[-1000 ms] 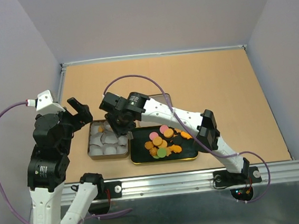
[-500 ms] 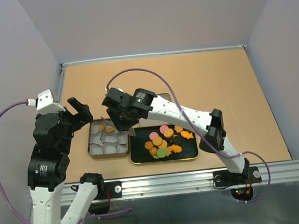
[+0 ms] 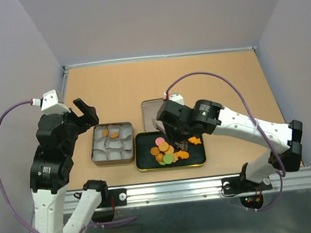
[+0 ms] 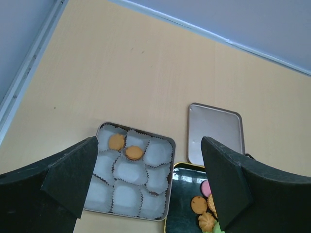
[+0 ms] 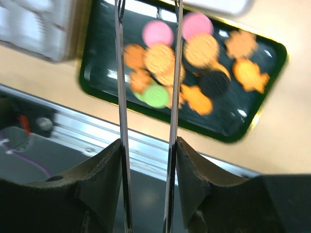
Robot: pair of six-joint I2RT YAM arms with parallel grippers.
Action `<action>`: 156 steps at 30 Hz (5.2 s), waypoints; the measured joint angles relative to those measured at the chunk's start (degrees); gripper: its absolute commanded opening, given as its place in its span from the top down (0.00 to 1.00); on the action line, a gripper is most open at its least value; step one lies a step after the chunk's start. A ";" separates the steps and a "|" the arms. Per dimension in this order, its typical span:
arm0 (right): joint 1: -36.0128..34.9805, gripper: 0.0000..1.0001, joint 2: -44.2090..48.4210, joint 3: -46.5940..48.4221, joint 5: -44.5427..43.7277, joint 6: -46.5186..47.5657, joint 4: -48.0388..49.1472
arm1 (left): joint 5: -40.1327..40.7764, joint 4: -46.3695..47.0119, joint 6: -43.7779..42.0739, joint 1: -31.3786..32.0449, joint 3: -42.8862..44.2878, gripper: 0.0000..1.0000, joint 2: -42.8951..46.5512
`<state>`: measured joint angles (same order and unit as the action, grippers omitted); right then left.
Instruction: Pack the cookies
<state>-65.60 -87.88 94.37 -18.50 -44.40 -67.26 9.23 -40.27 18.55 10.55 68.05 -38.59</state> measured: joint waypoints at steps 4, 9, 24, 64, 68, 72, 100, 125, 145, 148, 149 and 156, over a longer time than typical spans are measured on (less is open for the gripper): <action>0.26 0.50 5.88 -8.66 -0.66 -5.57 -1.97 | -1.97 1.03 0.28 0.00 -0.09 0.01 -1.09; 0.28 0.50 12.76 -15.30 -0.57 -11.45 -4.37 | -4.68 2.43 1.16 0.09 -1.22 0.01 -2.32; 0.28 0.50 12.94 -20.61 1.62 -15.61 -3.41 | -7.30 4.07 2.14 0.24 -2.80 0.01 -2.62; 0.28 0.56 6.86 -19.91 2.73 -13.35 1.70 | -6.19 4.04 2.03 0.24 -3.10 0.01 -1.66; 0.28 0.56 6.86 -19.91 2.91 -13.40 1.70 | -6.14 4.04 1.86 0.24 -3.30 0.01 -1.60; 0.28 0.55 6.82 -19.91 3.23 -13.46 1.70 | -6.14 4.00 1.84 0.24 -3.58 0.01 -1.11; 0.31 0.61 4.50 -15.13 10.21 -13.79 2.16 | -5.03 4.02 1.18 1.53 -4.02 0.01 0.48; 0.31 0.62 -4.13 -11.58 11.82 -10.82 0.04 | -3.63 4.00 0.37 3.28 -4.72 0.01 0.92; 0.31 0.96 -4.26 -3.67 7.76 -10.32 -8.41 | -1.86 4.02 -0.31 3.30 -4.83 0.01 1.42; 0.31 1.00 -5.95 2.01 6.62 -9.57 -10.05 | -1.70 4.02 -0.28 3.30 -4.83 0.01 1.31; 0.31 1.00 -6.69 4.22 6.25 -9.25 -10.40 | -1.66 4.00 -0.28 3.30 -4.83 0.01 1.22; 0.31 1.00 -12.94 19.15 5.22 -6.49 -10.54 | -1.38 3.93 -0.48 3.30 -4.79 0.01 0.44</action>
<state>-65.30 -100.82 113.51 -13.28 -50.89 -77.80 7.86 -36.34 18.06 13.85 63.26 -38.15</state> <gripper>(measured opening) 0.321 0.986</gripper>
